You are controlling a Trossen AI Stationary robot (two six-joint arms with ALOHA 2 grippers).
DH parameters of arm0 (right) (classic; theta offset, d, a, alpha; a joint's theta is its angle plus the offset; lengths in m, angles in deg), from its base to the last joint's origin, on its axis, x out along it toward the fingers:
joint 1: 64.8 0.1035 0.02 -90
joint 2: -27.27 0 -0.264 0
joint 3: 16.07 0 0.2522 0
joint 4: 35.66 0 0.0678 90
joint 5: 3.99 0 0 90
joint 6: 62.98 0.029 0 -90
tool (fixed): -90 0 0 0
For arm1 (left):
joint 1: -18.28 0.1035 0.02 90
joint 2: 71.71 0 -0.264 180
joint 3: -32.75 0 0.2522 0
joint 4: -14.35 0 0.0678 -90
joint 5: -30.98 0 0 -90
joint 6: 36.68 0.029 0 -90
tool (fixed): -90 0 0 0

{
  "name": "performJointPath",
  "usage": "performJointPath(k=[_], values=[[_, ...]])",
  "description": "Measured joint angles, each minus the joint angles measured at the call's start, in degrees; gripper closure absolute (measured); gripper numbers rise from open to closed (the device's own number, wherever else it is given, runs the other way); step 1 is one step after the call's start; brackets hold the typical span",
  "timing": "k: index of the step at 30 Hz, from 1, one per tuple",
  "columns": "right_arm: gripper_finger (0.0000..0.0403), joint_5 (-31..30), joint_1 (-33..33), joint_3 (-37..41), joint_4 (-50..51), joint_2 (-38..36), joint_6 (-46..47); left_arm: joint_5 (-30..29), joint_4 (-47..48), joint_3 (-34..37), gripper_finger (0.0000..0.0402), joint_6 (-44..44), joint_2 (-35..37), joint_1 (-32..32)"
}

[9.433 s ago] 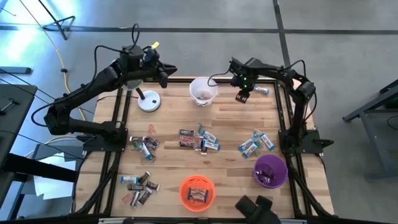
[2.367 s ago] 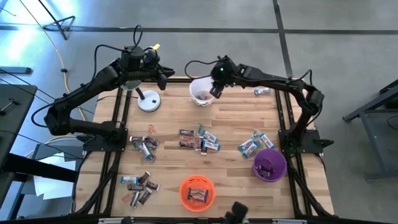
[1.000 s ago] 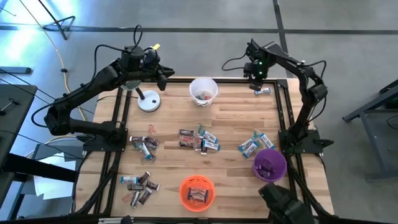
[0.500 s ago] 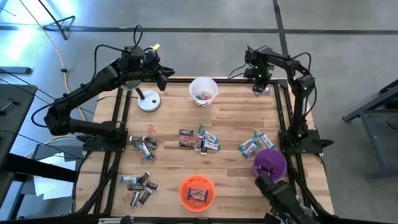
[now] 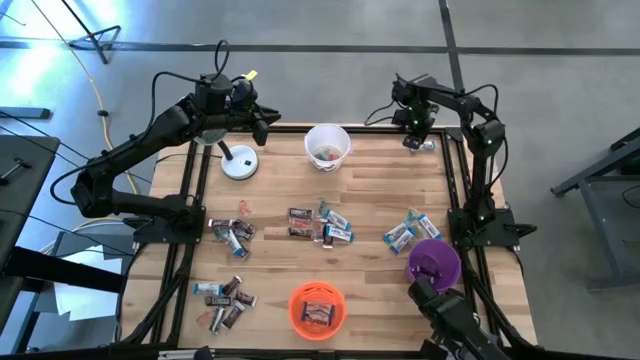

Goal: Organize candy in baskets
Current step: Put the white chocolate bar into the orange bucket

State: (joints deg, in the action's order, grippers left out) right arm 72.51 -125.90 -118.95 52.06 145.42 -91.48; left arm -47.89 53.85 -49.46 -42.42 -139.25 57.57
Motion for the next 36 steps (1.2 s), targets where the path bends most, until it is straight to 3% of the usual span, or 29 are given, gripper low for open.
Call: performJointPath(k=[4, 12, 19, 24, 36], values=[[0.0249, 4.8, 0.0, 0.0, 0.0, 0.0, 0.2, 0.0, 0.0, 0.0, 0.0346, 0.0, 0.0, 0.0], [0.0249, 8.7, 0.0, 0.1, -0.7, 0.0, 0.1, 0.0, 0.0, 0.0, 0.0346, 0.0, 0.0, 0.0], [0.0249, 7.8, 0.0, 6.8, -6.1, 0.0, -0.3, 0.0, 0.1, 0.0, 0.0346, 0.0, 0.0, 0.0], [0.0249, 4.0, 0.1, 10.8, -8.5, -0.4, -0.2, 0.0, 0.1, 0.0, 0.0346, -0.2, 0.0, 0.0], [0.0263, 1.7, 2.1, 13.1, -11.3, -0.3, 0.2, 0.1, 0.1, 0.0, 0.0346, -1.2, 0.0, 0.0]])
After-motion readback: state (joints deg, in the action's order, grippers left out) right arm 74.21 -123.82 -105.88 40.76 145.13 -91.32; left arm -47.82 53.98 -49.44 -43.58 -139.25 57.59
